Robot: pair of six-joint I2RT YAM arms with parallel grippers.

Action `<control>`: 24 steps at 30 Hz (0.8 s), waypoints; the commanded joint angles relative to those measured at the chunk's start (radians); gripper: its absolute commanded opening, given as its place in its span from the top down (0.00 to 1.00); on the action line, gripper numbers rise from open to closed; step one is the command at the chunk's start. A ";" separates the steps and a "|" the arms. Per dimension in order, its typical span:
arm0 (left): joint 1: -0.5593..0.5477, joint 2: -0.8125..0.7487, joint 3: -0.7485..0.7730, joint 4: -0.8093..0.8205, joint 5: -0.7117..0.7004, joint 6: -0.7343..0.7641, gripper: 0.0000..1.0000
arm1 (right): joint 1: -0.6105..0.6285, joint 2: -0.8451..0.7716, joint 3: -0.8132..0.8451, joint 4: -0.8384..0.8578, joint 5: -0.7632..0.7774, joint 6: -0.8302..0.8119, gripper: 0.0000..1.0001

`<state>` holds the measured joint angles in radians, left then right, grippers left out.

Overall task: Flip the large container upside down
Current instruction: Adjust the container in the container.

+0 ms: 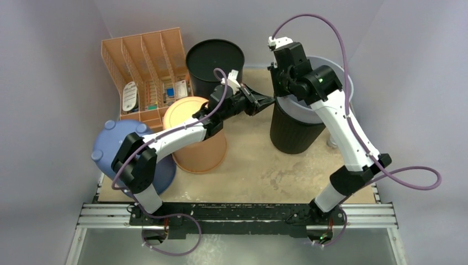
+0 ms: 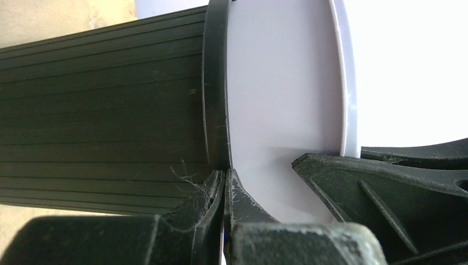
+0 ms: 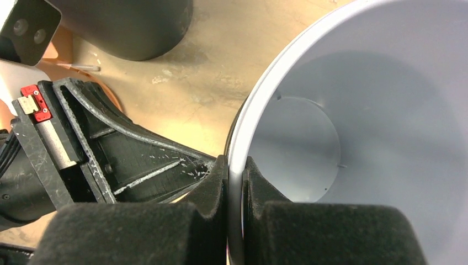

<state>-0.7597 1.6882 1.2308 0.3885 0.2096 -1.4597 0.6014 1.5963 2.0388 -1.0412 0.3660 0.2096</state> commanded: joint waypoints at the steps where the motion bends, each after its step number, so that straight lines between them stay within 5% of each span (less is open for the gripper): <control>1: -0.006 0.007 0.046 -0.095 -0.029 -0.012 1.00 | 0.029 0.022 0.218 0.051 -0.071 0.014 1.00; 12: -0.007 0.007 -0.006 -0.188 -0.081 0.031 1.00 | 0.036 0.045 0.347 0.056 -0.039 -0.006 1.00; 19: -0.007 -0.103 -0.037 -0.196 -0.114 0.110 1.00 | 0.034 -0.014 0.111 0.109 -0.014 0.008 1.00; 24: -0.007 -0.214 -0.027 -0.259 -0.183 0.177 0.69 | 0.034 -0.026 0.043 0.140 0.005 0.025 1.00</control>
<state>-0.7616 1.6070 1.1885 0.1314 0.0929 -1.3617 0.6239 1.6165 2.0922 -1.0210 0.3401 0.2325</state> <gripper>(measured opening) 0.198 0.064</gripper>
